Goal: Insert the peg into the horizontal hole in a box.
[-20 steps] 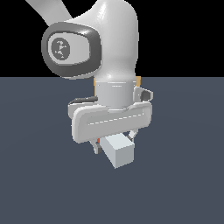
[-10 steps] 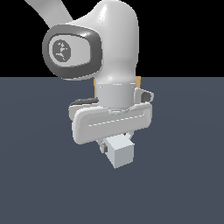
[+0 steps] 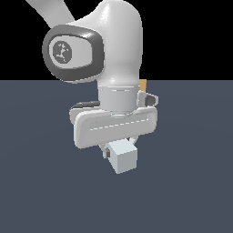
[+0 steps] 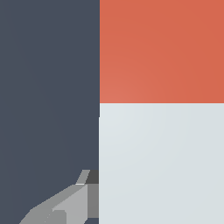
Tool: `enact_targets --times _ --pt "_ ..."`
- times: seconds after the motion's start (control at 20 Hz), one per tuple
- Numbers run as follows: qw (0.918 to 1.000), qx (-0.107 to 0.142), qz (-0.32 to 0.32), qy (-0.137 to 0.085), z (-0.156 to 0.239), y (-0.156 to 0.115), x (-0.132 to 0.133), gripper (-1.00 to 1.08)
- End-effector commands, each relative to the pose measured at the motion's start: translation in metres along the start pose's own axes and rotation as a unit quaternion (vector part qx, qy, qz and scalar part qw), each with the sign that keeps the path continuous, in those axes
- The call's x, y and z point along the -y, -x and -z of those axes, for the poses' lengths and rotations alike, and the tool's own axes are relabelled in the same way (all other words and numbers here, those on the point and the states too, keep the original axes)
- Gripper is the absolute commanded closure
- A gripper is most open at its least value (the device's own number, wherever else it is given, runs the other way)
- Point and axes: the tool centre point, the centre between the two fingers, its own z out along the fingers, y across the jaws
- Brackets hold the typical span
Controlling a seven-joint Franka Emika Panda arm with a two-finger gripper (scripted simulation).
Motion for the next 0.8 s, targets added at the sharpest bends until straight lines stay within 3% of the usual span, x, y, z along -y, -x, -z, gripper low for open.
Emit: enact_targets --times 0.0,0.4,0.75 --pt "0.9999 0.001 -0.01 0.002 0.005 -0.002 0.0 1.08" --pt "0.9971 0.001 -0.076 0.002 0.024 -0.017 0.007 1.08" --pt "0.9873 0.0 -0.159 0.003 0.047 -0.038 0.012 1.08"
